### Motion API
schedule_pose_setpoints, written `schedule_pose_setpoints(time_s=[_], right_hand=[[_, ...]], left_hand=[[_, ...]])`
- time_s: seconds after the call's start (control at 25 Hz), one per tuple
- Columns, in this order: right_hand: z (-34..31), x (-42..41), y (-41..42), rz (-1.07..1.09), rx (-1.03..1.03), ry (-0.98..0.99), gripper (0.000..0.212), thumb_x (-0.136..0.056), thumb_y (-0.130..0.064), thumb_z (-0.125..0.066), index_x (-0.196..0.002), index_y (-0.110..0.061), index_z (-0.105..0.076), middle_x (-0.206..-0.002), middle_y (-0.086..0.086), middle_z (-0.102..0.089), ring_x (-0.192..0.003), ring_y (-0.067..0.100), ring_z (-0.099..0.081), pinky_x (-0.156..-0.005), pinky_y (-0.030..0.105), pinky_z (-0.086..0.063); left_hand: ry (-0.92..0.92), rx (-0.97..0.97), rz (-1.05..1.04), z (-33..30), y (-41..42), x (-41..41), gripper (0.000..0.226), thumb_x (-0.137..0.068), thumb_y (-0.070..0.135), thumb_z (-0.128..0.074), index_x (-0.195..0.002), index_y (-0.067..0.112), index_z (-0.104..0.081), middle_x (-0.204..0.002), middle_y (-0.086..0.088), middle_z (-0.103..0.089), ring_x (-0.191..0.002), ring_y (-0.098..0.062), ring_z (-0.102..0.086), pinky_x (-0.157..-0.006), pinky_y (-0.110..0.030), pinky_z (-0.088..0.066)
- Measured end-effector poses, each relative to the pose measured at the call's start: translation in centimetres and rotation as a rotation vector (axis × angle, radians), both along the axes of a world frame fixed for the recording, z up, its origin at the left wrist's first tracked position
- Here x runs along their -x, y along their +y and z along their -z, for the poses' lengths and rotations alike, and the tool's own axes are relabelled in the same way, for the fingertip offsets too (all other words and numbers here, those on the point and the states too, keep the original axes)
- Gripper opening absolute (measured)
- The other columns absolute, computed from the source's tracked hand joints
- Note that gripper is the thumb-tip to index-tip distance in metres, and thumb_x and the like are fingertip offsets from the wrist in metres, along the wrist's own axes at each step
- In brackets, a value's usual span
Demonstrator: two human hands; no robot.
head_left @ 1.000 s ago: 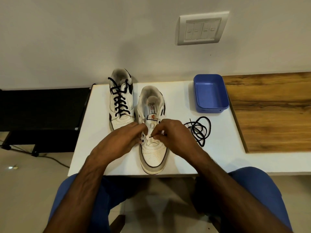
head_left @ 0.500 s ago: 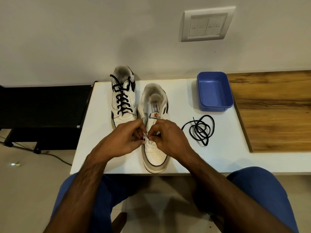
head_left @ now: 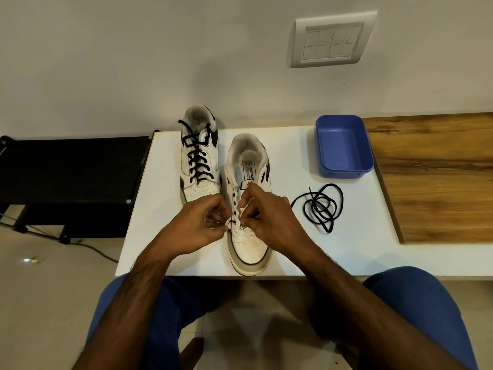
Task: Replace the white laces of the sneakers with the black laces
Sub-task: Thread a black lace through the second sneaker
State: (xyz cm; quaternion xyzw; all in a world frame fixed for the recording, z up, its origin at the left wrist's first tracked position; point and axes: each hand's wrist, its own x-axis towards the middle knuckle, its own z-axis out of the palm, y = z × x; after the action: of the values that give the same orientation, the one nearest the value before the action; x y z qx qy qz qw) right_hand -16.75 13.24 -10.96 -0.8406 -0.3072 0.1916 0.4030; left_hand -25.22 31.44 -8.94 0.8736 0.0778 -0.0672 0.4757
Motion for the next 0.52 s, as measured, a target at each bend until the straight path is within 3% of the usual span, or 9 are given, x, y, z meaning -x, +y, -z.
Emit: schedule_pose_setpoints(time_s=[0.16,0.28,0.52], right_hand=[[-0.3,0.8,-0.3,-0.008,0.039,-0.077,0.022,-0.089,-0.027,-0.067,-0.105,-0.040,-0.058,-0.086,-0.021,-0.069,-0.103,0.005,-0.052,-0.093,0.035,-0.025],[-0.6,1.5,0.0,0.025,0.104,-0.163,0.024,-0.087,-0.046,-0.068,-0.110,-0.041,-0.064,-0.093,-0.019,-0.067,-0.108,0.005,-0.047,-0.095,0.036,-0.023],[0.0,2.8,1.5,0.081,0.203,-0.395,0.011,-0.087,-0.035,-0.066,-0.095,-0.031,-0.070,-0.097,-0.011,-0.067,-0.105,0.019,-0.053,-0.093,0.040,-0.024]], left_hand=[[0.046,0.045,-0.062,0.4,0.4,0.1,0.031,-0.082,-0.003,-0.077,-0.094,0.021,-0.061,-0.093,0.006,-0.067,-0.087,-0.016,-0.069,-0.082,-0.031,-0.058],[0.091,0.109,-0.116,0.6,0.7,0.1,0.033,-0.081,-0.003,-0.077,-0.098,0.018,-0.059,-0.095,0.001,-0.067,-0.091,-0.026,-0.068,-0.086,-0.037,-0.055],[0.143,0.125,-0.166,1.0,0.8,0.0,0.028,-0.081,0.001,-0.079,-0.095,0.018,-0.061,-0.093,0.000,-0.068,-0.093,-0.026,-0.068,-0.091,-0.047,-0.054]])
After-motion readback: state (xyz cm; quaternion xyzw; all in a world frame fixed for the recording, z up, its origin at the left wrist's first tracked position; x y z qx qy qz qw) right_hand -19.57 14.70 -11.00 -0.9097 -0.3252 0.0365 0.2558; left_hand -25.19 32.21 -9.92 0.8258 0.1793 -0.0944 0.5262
